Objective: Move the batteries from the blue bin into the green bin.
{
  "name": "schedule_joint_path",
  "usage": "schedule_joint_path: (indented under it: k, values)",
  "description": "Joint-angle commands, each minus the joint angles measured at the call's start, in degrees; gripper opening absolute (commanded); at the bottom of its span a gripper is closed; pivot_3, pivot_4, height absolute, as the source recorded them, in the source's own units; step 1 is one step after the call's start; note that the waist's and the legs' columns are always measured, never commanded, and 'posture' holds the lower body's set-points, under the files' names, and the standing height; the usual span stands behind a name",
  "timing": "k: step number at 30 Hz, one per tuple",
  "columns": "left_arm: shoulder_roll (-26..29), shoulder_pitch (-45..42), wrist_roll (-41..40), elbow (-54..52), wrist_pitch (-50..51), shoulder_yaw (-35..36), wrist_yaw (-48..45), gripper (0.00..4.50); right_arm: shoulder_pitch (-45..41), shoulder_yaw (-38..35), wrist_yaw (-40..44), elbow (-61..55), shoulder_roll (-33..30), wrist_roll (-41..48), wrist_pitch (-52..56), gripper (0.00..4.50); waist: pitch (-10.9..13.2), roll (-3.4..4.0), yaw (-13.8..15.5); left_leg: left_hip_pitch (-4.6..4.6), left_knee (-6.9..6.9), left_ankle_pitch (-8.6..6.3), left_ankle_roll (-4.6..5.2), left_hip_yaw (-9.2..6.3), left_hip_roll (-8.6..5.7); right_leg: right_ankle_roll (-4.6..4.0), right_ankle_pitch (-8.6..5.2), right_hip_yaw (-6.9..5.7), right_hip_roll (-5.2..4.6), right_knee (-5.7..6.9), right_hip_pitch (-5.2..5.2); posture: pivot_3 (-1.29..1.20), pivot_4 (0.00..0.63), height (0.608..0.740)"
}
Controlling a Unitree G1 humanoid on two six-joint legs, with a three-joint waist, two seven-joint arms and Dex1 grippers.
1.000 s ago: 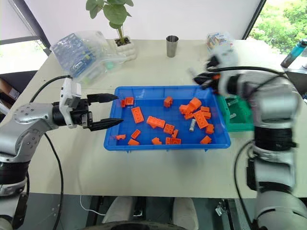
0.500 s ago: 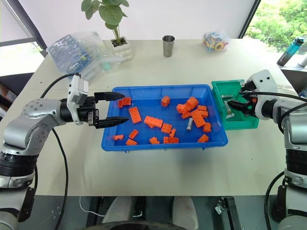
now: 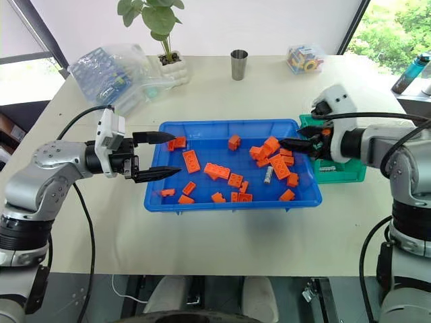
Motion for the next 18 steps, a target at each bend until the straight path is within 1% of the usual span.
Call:
schedule_joint_path:
  k: [1, 6, 10, 14, 18]
  values:
    - [0.33, 0.48, -0.28, -2.33, -0.80, 1.57, 0.57, 4.50, 3.38, -3.74, -4.16, -6.70, 3.11, 1.96, 7.61, 3.36, 0.00, 0.00, 0.01, 0.00, 0.00, 0.00, 0.00, -0.01, 0.00, 0.00, 0.00, 0.00, -0.01, 0.00, 0.00, 0.00, 0.150, 0.716]
    - [0.37, 2.13, -0.04, -3.61, -1.12, 1.42, 0.99, 4.50, 8.97, -5.04, -10.16, -11.35, 8.47, 7.52, 8.30, 3.36, 0.00, 0.00, -0.35, 0.00, -0.01, 0.00, 0.00, -0.01, 0.00, 0.00, 0.00, 0.00, 0.01, 0.00, 0.00, 0.00, 0.150, 0.716]
    - [0.27, 1.87, -0.25, -3.73, -0.67, 1.36, 1.22, 4.50, 11.55, -3.39, -13.64, -13.19, 9.87, 10.52, 8.30, 3.36, 0.00, 0.00, -0.38, 0.01, -0.01, 0.00, -0.01, -0.01, 0.00, 0.00, 0.00, 0.00, 0.04, 0.01, -0.01, 0.00, 0.150, 0.716]
    - [0.09, 1.15, -0.36, -3.49, -0.45, 1.23, 1.45, 4.50, 11.61, -1.32, -17.01, -11.27, 11.39, 9.42, 8.30, 3.36, 0.00, 0.00, -0.39, 0.01, 0.00, 0.00, 0.00, -0.01, 0.00, 0.00, 0.00, 0.00, 0.05, 0.00, 0.00, 0.00, 0.150, 0.716]
    - [0.04, 1.00, -0.35, -3.57, -0.48, 1.13, 1.67, 4.50, 10.14, 0.54, -18.50, -8.64, 12.50, 8.54, 8.06, 3.36, 0.00, 0.00, -0.37, 0.01, 0.00, 0.00, 0.00, -0.01, -0.01, 0.00, 0.00, 0.00, 0.05, 0.01, 0.00, 0.00, 0.150, 0.716]
